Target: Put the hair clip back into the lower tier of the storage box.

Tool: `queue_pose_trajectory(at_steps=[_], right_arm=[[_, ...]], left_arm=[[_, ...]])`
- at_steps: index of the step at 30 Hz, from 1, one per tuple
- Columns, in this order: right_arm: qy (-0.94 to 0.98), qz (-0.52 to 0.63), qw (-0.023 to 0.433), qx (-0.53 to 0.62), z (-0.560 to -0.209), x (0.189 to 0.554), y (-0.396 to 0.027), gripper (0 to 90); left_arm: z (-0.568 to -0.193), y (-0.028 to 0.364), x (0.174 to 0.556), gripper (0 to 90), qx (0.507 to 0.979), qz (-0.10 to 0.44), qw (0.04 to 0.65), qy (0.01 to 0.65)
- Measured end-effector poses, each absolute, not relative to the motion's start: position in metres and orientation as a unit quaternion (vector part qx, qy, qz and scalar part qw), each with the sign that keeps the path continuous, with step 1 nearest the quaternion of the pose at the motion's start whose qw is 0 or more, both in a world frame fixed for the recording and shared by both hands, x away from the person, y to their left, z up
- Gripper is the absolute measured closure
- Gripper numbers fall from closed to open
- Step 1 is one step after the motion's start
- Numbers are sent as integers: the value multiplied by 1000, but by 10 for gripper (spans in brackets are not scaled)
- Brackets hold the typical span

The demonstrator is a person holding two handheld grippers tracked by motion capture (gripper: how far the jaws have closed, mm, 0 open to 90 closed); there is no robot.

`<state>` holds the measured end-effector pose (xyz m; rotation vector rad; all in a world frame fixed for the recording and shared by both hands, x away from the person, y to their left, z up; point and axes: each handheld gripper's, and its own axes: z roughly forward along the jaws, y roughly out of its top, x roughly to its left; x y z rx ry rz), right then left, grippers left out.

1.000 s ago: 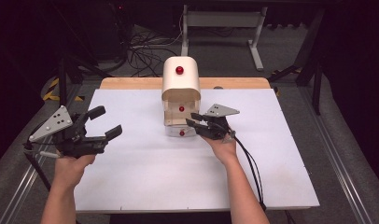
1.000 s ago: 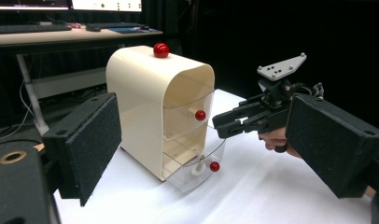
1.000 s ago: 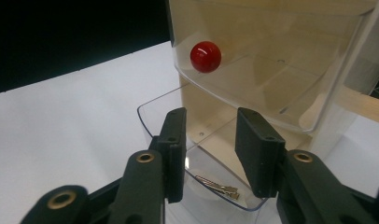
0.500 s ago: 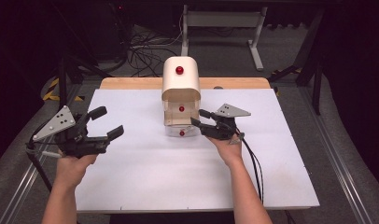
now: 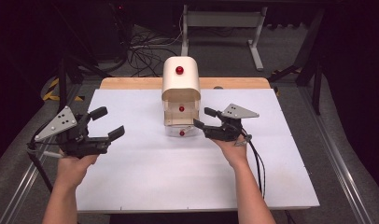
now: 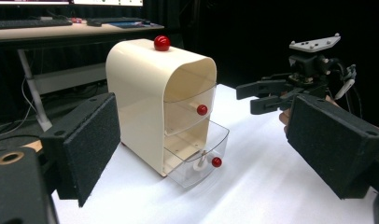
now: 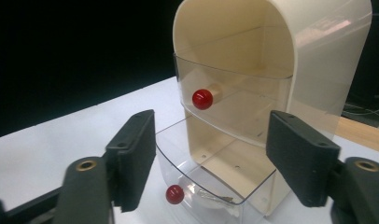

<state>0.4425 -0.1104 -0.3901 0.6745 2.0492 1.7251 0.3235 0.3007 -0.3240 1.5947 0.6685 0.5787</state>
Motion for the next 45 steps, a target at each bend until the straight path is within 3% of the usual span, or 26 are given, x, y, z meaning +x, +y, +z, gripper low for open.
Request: queue_pose_trajectory(at_steps=[26, 45], right_arm=[[708, 641, 187, 232, -371, 420, -143, 171], [697, 650, 193, 232, -363, 410, -165, 117]], left_arm=[[-327, 299, 324, 96, 697, 263, 597, 297], [-330, 299, 325, 85, 695, 269, 596, 299]])
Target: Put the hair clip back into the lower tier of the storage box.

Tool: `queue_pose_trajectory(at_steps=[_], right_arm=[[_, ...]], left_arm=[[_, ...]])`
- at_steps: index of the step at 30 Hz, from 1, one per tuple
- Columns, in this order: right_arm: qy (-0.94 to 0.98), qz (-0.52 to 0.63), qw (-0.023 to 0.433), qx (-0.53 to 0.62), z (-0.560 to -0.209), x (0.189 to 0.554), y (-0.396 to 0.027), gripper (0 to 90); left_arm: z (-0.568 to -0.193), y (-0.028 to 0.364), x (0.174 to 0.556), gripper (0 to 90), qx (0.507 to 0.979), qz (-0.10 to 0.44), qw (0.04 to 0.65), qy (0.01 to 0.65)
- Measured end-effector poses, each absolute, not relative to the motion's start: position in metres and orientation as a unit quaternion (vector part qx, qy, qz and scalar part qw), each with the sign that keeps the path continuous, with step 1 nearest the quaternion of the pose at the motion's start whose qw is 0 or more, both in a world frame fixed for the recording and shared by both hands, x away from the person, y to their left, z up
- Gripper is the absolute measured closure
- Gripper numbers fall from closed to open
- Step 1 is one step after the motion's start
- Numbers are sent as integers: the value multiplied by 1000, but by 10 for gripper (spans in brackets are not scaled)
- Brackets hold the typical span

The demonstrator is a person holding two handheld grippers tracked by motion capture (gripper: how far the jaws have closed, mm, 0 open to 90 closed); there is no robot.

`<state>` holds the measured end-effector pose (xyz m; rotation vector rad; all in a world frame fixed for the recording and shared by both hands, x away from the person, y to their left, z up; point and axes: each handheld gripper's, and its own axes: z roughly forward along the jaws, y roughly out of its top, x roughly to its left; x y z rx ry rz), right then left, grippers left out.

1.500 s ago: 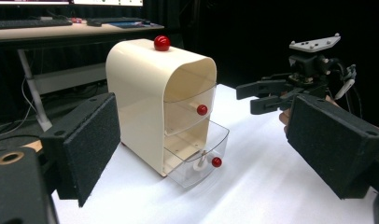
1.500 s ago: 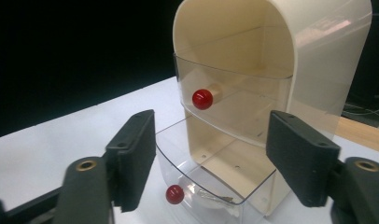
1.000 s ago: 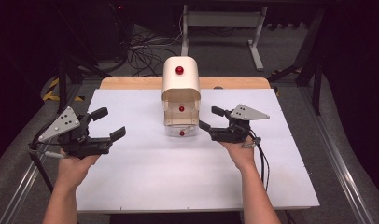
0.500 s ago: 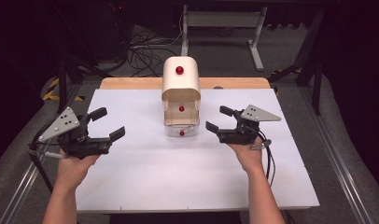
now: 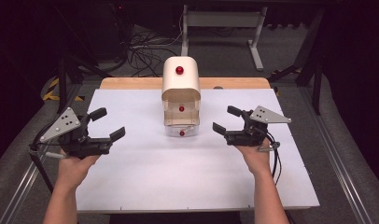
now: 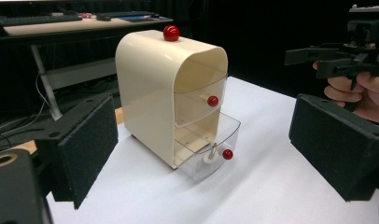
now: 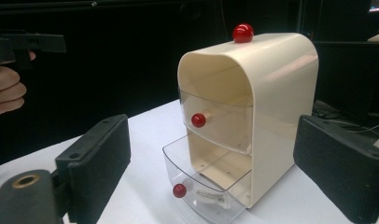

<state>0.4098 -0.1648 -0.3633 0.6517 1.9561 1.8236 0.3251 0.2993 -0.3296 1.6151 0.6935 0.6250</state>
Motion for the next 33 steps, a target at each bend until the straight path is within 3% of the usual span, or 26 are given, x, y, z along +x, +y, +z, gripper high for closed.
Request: queue_pose_trajectory(at_steps=[33], right_arm=[[688, 654, 208, 237, -352, 402, -217, 33]], left_arm=[[-337, 301, 329, 71, 705, 271, 581, 304]])
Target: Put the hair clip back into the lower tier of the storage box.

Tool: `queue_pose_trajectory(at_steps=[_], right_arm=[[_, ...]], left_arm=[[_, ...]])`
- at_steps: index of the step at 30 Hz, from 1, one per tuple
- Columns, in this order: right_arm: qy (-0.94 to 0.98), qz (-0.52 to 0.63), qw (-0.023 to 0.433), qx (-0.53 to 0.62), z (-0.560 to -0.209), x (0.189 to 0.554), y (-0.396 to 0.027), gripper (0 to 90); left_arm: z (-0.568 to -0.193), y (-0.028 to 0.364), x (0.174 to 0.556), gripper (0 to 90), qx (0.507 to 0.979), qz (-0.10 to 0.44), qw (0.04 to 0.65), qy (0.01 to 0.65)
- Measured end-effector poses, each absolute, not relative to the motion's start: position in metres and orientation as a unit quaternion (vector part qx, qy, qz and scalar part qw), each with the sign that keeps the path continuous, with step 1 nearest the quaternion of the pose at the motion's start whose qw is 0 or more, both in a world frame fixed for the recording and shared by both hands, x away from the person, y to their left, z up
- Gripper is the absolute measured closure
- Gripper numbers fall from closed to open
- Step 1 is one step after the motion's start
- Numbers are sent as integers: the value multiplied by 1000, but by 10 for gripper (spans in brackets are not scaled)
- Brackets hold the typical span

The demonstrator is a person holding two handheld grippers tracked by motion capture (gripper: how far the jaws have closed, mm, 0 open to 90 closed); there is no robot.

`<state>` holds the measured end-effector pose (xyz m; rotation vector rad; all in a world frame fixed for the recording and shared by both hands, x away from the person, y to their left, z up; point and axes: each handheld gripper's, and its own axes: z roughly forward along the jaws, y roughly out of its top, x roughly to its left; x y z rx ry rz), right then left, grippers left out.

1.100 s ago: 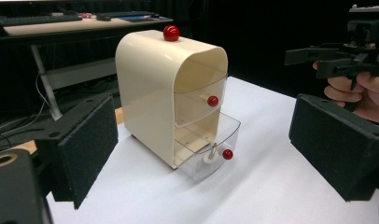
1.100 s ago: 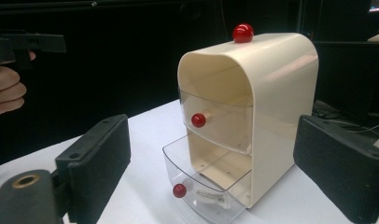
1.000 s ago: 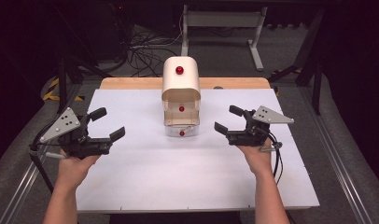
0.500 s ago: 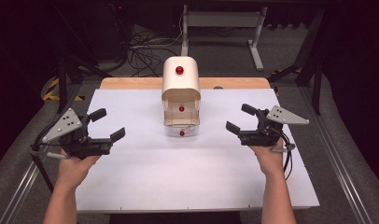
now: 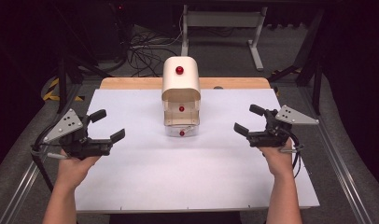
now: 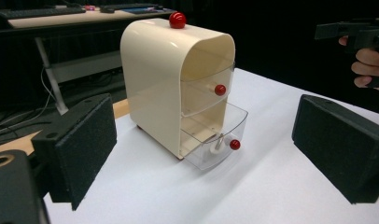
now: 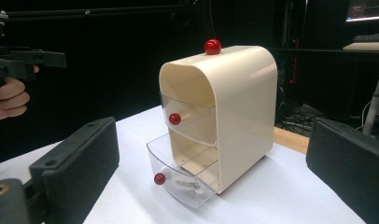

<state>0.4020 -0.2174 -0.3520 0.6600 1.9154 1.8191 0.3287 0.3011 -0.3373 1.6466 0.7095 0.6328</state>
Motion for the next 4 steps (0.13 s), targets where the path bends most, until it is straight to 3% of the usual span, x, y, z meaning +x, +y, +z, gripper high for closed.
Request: queue_pose_trajectory(at_steps=[4], right_arm=[[692, 642, 221, 247, -355, 405, -214, 32]], left_arm=[[-338, 300, 329, 71, 705, 271, 580, 306]])
